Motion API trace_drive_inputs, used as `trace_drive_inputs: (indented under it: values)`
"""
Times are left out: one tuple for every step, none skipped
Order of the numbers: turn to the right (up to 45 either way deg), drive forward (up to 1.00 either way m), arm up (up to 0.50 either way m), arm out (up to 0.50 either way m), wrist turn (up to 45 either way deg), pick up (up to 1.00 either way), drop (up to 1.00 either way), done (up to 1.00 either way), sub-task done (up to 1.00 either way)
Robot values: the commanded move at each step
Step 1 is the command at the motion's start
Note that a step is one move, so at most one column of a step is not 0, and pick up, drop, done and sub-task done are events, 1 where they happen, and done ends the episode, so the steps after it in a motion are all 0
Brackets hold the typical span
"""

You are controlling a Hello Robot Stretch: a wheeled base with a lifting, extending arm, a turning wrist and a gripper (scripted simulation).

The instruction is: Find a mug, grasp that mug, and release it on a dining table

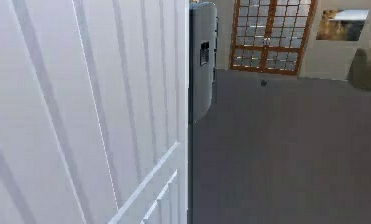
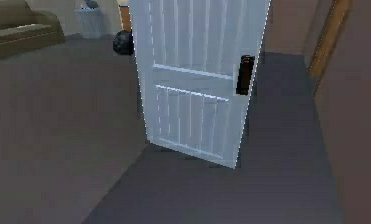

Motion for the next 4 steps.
trace_drive_inputs:
  values:
    - [45.0,0.0,0.0,0.0,0.0,0.0,0.0,0.0,0.0]
    - [33.0,0.0,0.0,0.0,0.0,0.0,0.0,0.0,0.0]
    - [0.0,0.3,0.0,0.0,0.0,0.0,0.0,0.0,0.0]
    - [-21.0,0.0,0.0,0.0,0.0,0.0,0.0,0.0,0.0]
